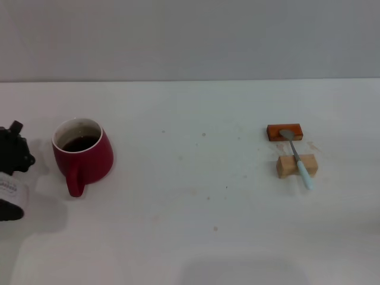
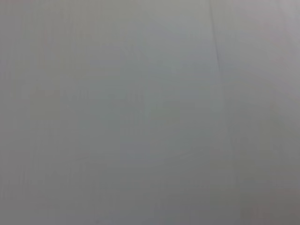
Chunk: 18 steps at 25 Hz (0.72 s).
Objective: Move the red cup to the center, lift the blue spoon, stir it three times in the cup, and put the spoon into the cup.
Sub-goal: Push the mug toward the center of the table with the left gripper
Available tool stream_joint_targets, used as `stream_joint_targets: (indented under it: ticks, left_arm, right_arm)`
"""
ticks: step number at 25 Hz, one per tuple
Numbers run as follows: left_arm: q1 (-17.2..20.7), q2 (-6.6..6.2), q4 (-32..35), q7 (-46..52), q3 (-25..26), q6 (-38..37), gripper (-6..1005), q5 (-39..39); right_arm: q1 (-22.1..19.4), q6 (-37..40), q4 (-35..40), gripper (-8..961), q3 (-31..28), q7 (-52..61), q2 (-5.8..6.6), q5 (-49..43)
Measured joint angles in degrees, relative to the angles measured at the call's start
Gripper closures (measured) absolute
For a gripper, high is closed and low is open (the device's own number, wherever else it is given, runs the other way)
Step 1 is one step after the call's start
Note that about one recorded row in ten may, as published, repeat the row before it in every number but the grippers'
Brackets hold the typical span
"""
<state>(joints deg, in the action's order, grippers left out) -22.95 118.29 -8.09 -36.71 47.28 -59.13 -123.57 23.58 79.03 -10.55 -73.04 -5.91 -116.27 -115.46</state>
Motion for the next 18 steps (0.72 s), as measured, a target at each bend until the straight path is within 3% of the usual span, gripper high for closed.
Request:
stream_joint_targets:
  ticks: [18]
  left_arm:
    - [-2.85, -0.09, -0.13, -2.77, -5.05, 4.02, 961, 0.04]
  right_arm:
    - [-0.22, 0.67, 0.44, 197, 0.0, -0.07, -0.27, -0.02]
